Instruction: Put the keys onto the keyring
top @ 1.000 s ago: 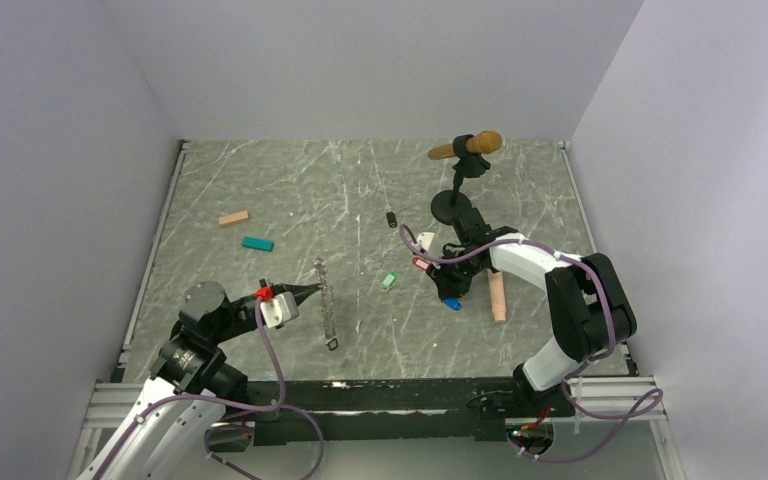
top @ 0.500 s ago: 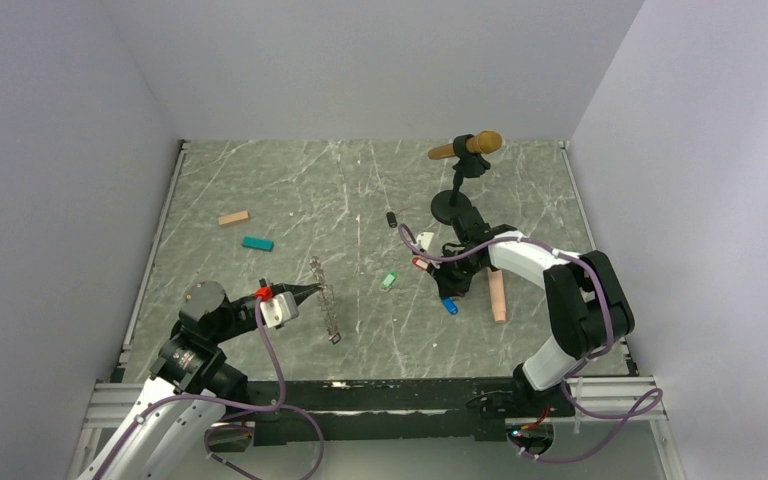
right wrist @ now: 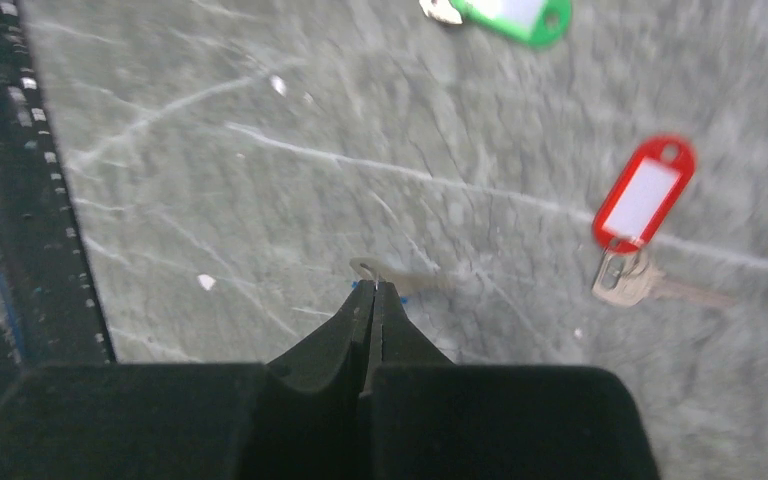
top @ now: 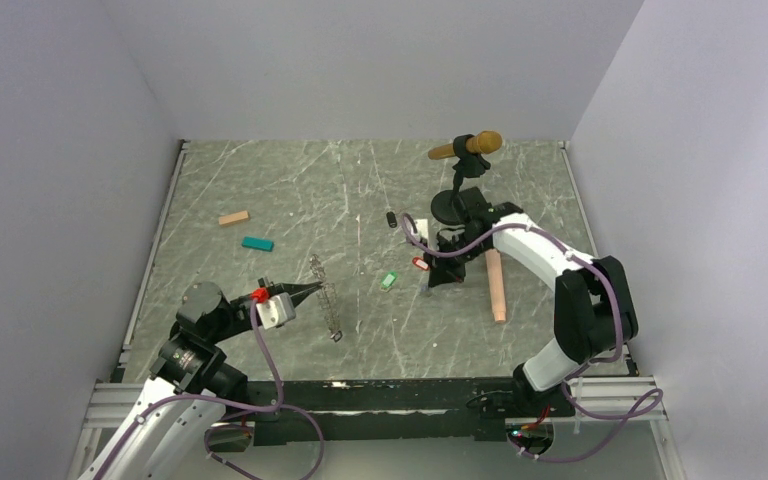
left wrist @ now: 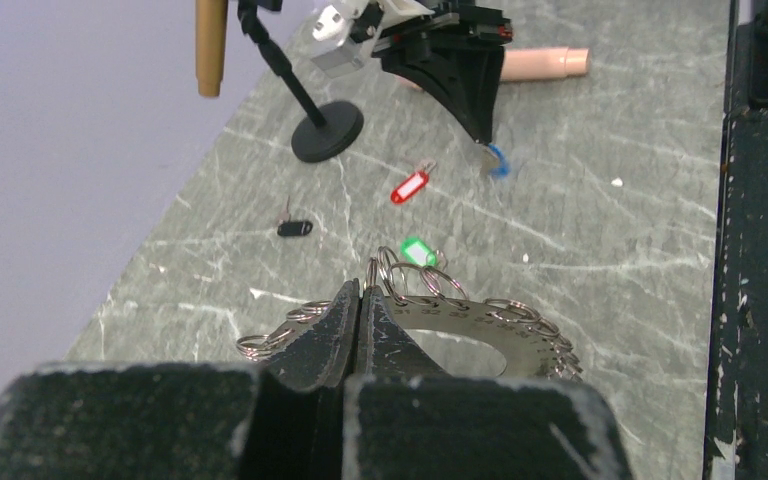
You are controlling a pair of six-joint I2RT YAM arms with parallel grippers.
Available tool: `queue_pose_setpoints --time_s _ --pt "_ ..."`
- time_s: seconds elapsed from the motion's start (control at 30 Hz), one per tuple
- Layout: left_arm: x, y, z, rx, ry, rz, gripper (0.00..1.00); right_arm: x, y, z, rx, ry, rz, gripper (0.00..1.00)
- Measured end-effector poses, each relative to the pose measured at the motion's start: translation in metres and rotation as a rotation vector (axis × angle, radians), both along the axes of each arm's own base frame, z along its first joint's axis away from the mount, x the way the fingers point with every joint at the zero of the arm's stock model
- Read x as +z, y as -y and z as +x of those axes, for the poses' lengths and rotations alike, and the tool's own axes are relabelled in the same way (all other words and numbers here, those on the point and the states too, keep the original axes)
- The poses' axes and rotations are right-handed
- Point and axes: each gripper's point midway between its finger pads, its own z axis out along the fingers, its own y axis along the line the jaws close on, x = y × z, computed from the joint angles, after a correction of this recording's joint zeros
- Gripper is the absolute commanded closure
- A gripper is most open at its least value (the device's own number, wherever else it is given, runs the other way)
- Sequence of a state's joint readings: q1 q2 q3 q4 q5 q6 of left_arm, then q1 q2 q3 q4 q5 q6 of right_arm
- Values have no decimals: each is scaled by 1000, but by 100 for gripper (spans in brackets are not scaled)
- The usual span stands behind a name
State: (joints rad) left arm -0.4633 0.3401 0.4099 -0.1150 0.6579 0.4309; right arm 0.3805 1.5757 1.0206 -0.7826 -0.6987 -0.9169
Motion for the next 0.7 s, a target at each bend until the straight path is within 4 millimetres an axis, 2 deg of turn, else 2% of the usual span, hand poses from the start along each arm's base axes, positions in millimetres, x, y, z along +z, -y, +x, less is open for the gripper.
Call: queue_pose_setpoints --time_s 0.07,0.2,0.33,0.43,0.53,0.6,0.7 --pt "8 3 -2 -22 26 -21 100 28 -8 6 81 48 48 100" --pt "25 11 -5 -74 63 -60 100 100 -26 22 245 188 156 100" --pt "48 18 0 -101 63 -83 100 156 -40 24 355 265 246 100" --pt "75 22 4 -115 93 -115 100 183 -48 18 418 321 285 100" --pt "97 27 6 -135 136 -143 100 205 -62 3 496 370 326 100" --pt "105 29 7 -145 157 -149 100 216 -70 -8 536 391 359 100" --pt "104 32 9 -168 171 -134 100 233 -80 -29 582 409 418 100"
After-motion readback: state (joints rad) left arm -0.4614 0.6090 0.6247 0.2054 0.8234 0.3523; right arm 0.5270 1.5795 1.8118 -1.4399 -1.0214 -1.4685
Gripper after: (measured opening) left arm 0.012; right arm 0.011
